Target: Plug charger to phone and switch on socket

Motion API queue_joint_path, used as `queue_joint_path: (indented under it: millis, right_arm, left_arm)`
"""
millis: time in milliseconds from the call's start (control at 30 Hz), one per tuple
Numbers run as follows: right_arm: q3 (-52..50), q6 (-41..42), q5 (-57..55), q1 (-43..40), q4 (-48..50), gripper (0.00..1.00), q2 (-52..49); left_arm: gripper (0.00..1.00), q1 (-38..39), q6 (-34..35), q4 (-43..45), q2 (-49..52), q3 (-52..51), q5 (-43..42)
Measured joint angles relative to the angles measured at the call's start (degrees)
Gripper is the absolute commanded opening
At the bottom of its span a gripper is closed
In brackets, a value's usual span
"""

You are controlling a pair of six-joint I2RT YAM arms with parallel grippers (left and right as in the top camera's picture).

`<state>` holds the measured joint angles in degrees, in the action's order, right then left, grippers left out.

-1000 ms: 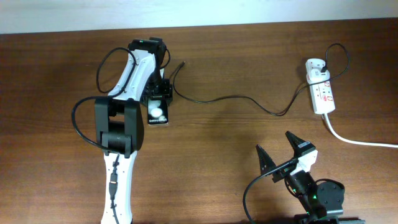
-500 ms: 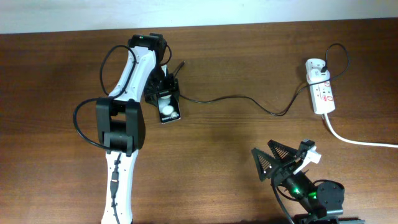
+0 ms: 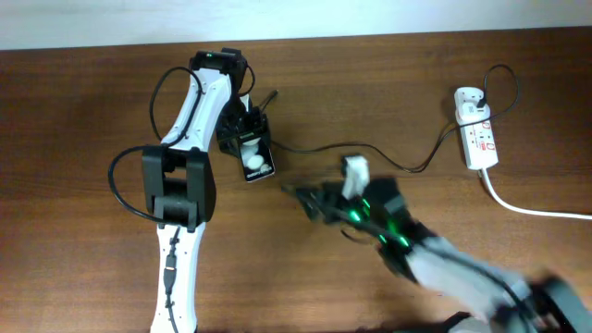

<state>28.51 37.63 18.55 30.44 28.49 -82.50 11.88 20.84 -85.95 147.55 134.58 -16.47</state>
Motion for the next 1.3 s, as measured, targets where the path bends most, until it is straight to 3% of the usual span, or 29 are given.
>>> queue_joint_path:
  millis: [67, 200, 233, 267, 300, 400, 700, 967, 1300]
  right_arm:
    - [7.0, -0.2, 2.8, 0.1, 0.1, 0.77, -10.1]
    - [8.9, -0.4, 3.2, 1.8, 1.7, 0.78, -14.6]
    - [9.0, -0.4, 2.8, 2.1, 1.6, 0.81, -14.8]
    - [9.0, -0.4, 2.3, 2.3, 1.6, 0.82, -14.8]
    - [9.1, -0.6, 2.1, 2.3, 1.6, 0.82, -14.9]
    - [9.2, -1.6, 2.1, 2.3, 0.3, 0.86, -14.9]
    - [9.2, -3.6, 2.1, 2.3, -0.8, 0.9, -14.9]
    - [9.2, -3.8, 5.2, -0.6, -1.5, 0.9, -14.9]
    - [9.2, -5.1, 8.5, -0.7, -1.5, 0.93, -14.9]
  left_arm:
    - [0.0, 0.0, 0.0, -0.6, 0.0, 0.1, -1.1]
    - [0.0, 0.1, 0.2, -1.2, 0.0, 0.2, -4.3]
    - [0.09, 0.1, 0.2, -1.3, 0.0, 0.2, -4.8]
    - [0.63, 0.1, 0.2, -1.3, 0.0, 0.2, -5.0]
    - [0.99, 0.1, 0.2, -1.5, 0.0, 0.2, -5.2]
    - [0.99, 0.1, 0.5, -2.9, 0.0, 0.2, -4.8]
    - [0.99, 1.2, 12.2, -3.0, -1.7, 0.2, 9.5]
    - [0.99, 2.1, 13.3, -3.6, -2.3, -0.3, 16.3]
    - [0.99, 3.3, 13.3, 1.6, -2.8, -7.6, 16.9]
